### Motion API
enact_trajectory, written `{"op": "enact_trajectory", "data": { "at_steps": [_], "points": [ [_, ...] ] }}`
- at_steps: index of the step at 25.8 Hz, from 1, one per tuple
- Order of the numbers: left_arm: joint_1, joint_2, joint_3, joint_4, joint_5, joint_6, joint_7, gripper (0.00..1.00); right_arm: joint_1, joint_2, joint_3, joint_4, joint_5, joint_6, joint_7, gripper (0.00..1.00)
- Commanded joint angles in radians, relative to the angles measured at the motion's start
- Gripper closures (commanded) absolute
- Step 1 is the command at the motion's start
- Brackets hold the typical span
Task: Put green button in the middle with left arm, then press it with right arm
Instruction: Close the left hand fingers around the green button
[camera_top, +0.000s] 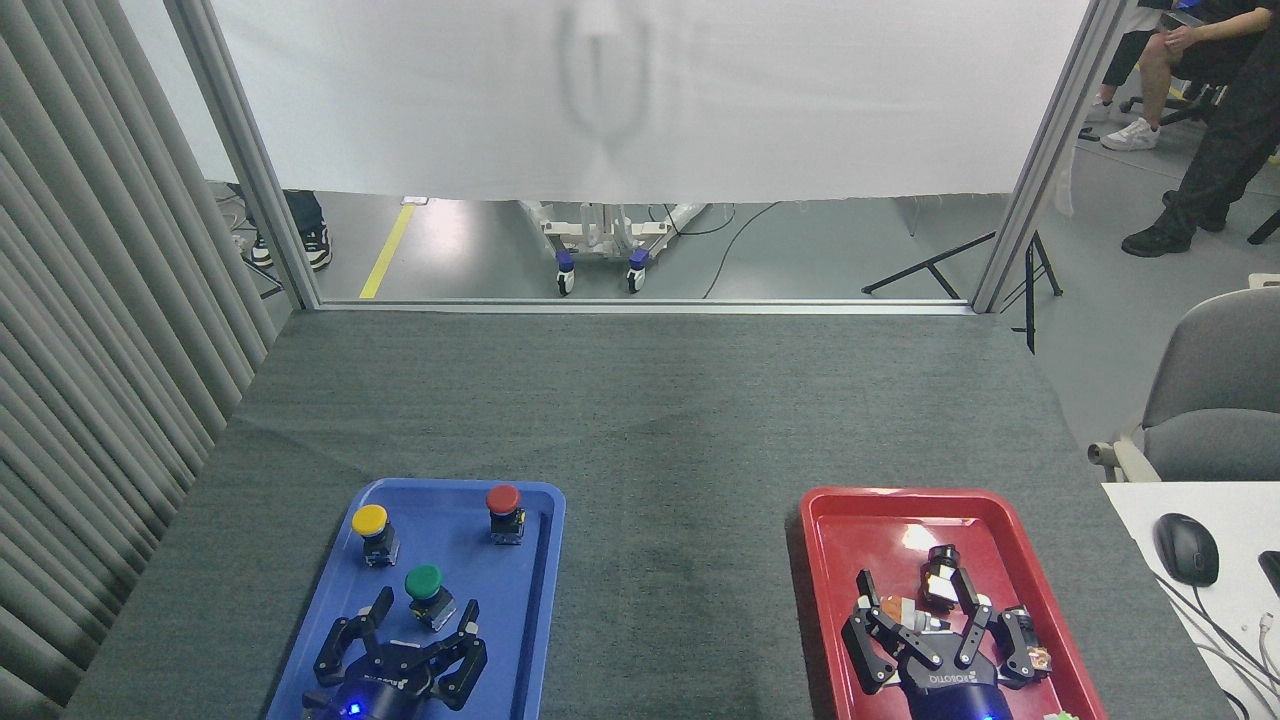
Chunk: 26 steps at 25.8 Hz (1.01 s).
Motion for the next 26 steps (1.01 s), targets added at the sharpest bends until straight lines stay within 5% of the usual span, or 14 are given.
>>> {"op": "enact_trajectory", "data": {
  "at_steps": [1, 12, 17, 23, 26],
  "points": [
    [-0.03, 0.003, 0.0, 0.053, 0.0, -0.003, 0.0, 0.01, 0.0, 0.001, -0.001, 0.0, 0.0, 0.001, 0.0, 0.0],
    [-0.092, 0.009, 0.005, 0.146, -0.007, -0.001, -0.003, 0.06, 0.002, 0.001, -0.001, 0.0, 0.0, 0.0, 0.0, 0.0],
    [-0.096, 0.016, 0.003, 0.149, -0.007, -0.004, -0.056, 0.35, 0.002, 0.001, -0.001, 0.0, 0.0, -0.002, 0.0, 0.0],
    [-0.093, 0.028, 0.0, 0.145, -0.01, -0.084, -0.091, 0.99, 0.002, 0.001, -0.001, 0.0, 0.0, -0.002, 0.0, 0.0],
    [-0.093, 0.037, 0.002, 0.134, -0.011, -0.138, -0.089, 1.0, 0.002, 0.001, -0.001, -0.002, 0.0, -0.002, 0.0, 0.0]
  ]
}}
